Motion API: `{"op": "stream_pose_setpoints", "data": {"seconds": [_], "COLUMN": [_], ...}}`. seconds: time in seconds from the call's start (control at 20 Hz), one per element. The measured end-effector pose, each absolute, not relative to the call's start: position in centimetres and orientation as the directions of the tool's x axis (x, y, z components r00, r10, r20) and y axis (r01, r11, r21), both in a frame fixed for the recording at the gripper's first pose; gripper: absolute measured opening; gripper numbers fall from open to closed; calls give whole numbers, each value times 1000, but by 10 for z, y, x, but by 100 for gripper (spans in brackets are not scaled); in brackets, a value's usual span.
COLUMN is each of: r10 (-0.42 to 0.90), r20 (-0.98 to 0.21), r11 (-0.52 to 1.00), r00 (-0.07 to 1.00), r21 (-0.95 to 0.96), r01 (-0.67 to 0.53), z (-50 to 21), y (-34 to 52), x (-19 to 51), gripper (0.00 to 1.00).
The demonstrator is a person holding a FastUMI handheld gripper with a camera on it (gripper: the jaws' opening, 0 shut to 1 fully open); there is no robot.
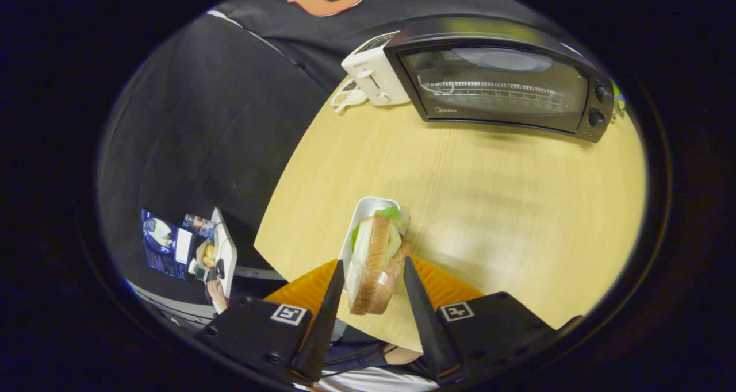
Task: Open the toaster oven, put the food inside, and close the toaster oven door.
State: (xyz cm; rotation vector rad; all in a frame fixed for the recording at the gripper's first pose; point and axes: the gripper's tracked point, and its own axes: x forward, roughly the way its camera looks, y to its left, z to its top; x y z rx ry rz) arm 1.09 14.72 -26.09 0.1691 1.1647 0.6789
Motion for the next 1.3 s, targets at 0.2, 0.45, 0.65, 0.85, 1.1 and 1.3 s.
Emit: {"op": "stream_pose_setpoints", "data": {"seconds": [0.2, 0.45, 0.65, 0.85, 1.1, 1.3], "r10": [493, 368, 276, 214, 171, 153], "r20": [-798, -700, -603, -459, -411, -340], "r11": [854, 928, 961, 977, 984, 988], "r00": [345, 613, 748, 863, 896, 928], "r21": [368, 238, 172, 104, 34, 30], "r01": [-369, -285, -216, -187, -173, -152], "z": [-264, -229, -200, -171, -178, -179], "y": [129, 93, 72, 65, 70, 72], "x": [40, 119, 174, 219, 255, 261], "gripper": [70, 70, 70, 70, 75, 82]}}
